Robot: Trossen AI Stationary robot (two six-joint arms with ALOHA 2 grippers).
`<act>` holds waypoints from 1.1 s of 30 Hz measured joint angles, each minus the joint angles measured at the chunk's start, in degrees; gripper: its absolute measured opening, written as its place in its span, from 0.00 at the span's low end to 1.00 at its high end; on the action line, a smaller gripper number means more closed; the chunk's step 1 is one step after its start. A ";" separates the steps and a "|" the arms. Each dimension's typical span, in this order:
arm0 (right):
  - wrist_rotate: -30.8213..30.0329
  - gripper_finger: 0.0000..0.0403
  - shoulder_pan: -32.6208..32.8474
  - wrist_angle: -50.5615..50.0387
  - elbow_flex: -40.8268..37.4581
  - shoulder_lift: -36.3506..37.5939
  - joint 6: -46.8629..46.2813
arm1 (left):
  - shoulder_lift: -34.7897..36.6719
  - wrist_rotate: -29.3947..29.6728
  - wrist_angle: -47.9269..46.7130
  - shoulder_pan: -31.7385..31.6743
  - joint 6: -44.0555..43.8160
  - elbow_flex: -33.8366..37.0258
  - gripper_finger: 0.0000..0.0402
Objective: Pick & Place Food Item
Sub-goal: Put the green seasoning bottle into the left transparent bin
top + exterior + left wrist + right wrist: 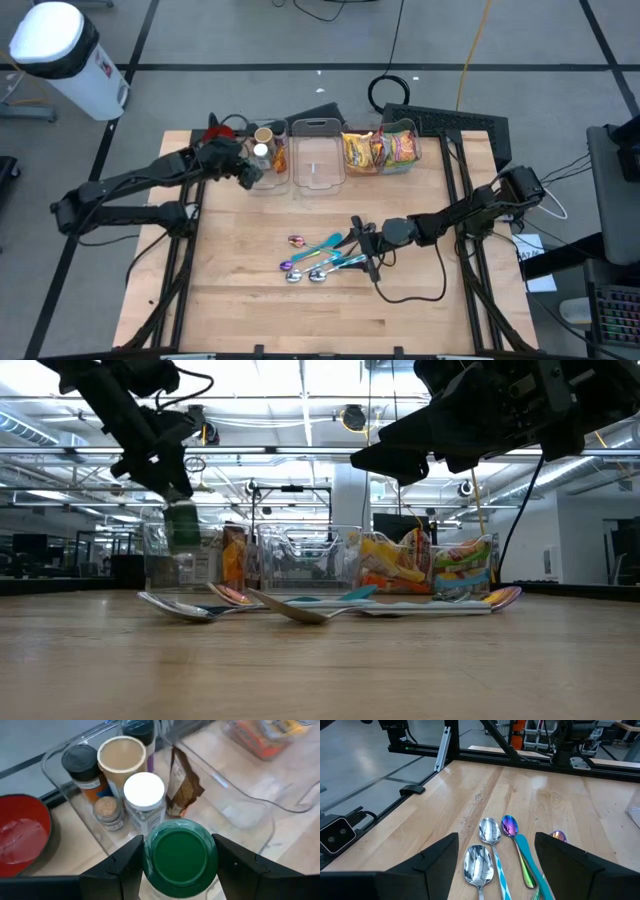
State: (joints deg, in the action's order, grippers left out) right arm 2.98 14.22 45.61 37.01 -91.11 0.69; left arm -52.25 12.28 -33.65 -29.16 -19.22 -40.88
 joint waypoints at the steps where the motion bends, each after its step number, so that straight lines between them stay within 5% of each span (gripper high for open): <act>1: 0.00 0.63 0.00 0.02 -0.02 0.00 -0.02 | -0.39 0.15 -0.26 -0.03 -0.35 0.00 0.52; 21: 0.02 0.63 0.00 0.02 0.00 0.00 -0.02 | -15.68 0.23 4.28 0.00 -1.52 -0.03 0.52; 33: 0.03 0.63 0.00 0.00 -0.02 0.00 -0.04 | -14.55 -3.80 3.85 0.00 -1.87 0.00 0.88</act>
State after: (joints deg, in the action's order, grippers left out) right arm 3.01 14.22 45.60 36.99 -91.11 0.64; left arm -66.80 8.48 -29.80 -29.17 -21.09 -40.89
